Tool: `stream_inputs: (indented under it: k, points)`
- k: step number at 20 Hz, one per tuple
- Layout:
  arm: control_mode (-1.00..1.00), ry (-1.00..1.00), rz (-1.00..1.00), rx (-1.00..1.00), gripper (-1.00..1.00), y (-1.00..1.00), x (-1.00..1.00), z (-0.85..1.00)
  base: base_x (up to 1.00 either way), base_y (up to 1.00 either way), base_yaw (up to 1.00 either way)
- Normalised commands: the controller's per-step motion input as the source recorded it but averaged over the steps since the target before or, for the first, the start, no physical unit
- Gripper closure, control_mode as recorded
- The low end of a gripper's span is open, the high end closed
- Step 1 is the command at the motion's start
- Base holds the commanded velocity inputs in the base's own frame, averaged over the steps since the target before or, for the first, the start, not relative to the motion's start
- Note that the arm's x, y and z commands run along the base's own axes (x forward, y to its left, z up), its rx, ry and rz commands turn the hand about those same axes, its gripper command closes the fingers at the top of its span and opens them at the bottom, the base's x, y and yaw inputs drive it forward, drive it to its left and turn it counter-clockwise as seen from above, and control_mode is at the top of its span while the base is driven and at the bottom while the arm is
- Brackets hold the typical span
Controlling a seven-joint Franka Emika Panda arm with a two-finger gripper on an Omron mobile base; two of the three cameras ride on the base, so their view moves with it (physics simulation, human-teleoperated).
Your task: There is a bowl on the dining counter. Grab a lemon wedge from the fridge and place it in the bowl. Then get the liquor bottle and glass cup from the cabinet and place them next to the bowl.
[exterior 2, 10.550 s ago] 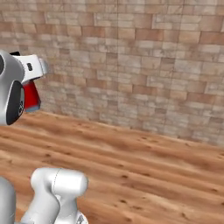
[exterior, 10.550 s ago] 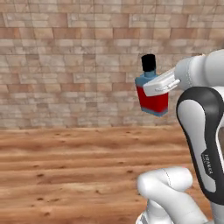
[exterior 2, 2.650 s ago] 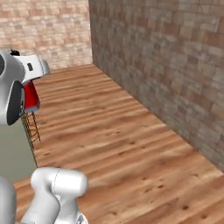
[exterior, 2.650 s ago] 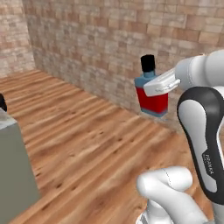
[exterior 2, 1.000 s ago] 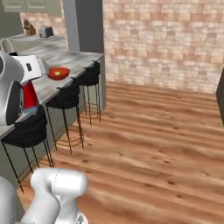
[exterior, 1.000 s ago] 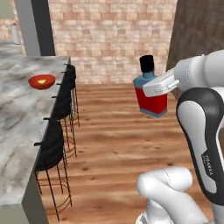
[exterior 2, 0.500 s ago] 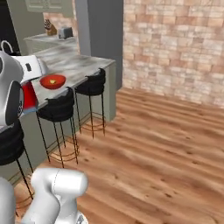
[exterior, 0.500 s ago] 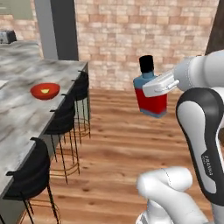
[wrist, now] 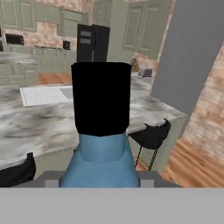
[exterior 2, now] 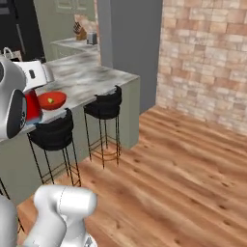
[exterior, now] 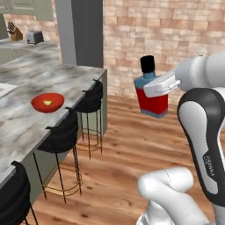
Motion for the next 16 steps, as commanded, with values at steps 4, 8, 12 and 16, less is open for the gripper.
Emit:
stream_inputs:
  k: [4,8,12,16]
  points:
    - [1.00,0.00,0.00,0.00,1.00,0.00,0.00,0.00,1.00,-0.64,0.41]
    - [1.00,0.00,0.00,0.00,1.00,0.00,0.00,0.00,0.95,-0.62,0.45]
    - [1.00,0.00,0.00,0.00,1.00,0.00,0.00,0.00,0.89,-0.66,0.43]
    - [1.00,0.00,0.00,0.00,1.00,0.00,0.00,0.00,0.83,-0.58,0.44]
